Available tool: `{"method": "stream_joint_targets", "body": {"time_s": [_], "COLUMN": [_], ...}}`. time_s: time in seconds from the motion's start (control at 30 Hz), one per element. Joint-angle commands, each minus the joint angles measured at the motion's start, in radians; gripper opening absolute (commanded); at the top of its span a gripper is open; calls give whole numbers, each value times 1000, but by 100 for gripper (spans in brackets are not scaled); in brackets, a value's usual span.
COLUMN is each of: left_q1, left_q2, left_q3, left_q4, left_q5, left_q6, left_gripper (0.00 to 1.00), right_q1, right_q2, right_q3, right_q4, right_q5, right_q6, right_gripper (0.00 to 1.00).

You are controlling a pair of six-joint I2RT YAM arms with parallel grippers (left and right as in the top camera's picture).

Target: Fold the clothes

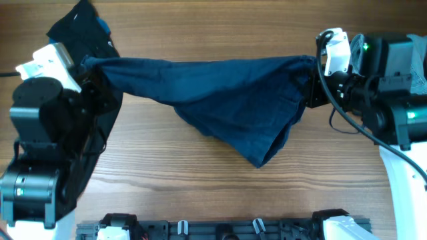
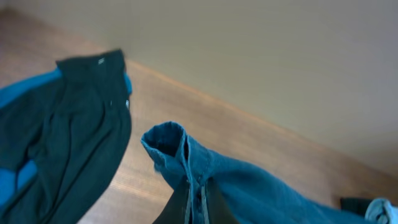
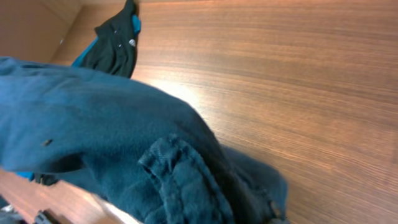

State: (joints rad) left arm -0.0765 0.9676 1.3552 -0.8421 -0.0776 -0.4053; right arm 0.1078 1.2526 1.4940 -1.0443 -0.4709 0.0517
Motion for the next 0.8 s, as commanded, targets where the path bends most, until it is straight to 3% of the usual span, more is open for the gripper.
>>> {"method": "stream_joint_targets", "body": {"time_s": [0.0, 0.17, 0.4, 0.77], "left_q1": [2, 2, 2, 2], "left_q2": [57, 148, 160, 378], "left_q3": [12, 12, 12, 12], "left_q4": [-39, -14, -18, -225], "left_q5": [29, 105, 111, 107], "left_q6": [-21, -21, -21, -17], "left_gripper": [4, 4, 4, 4], "right_q1": [-5, -5, -5, -5], "right_q2": [40, 92, 116, 330], "right_q3": [9, 9, 8, 8], "right_q4": [7, 87, 113, 132], "right_q5": [-47, -46, 7, 7], "right_q6": [-27, -105, -101, -79], "right_gripper": [4, 4, 4, 4]}}
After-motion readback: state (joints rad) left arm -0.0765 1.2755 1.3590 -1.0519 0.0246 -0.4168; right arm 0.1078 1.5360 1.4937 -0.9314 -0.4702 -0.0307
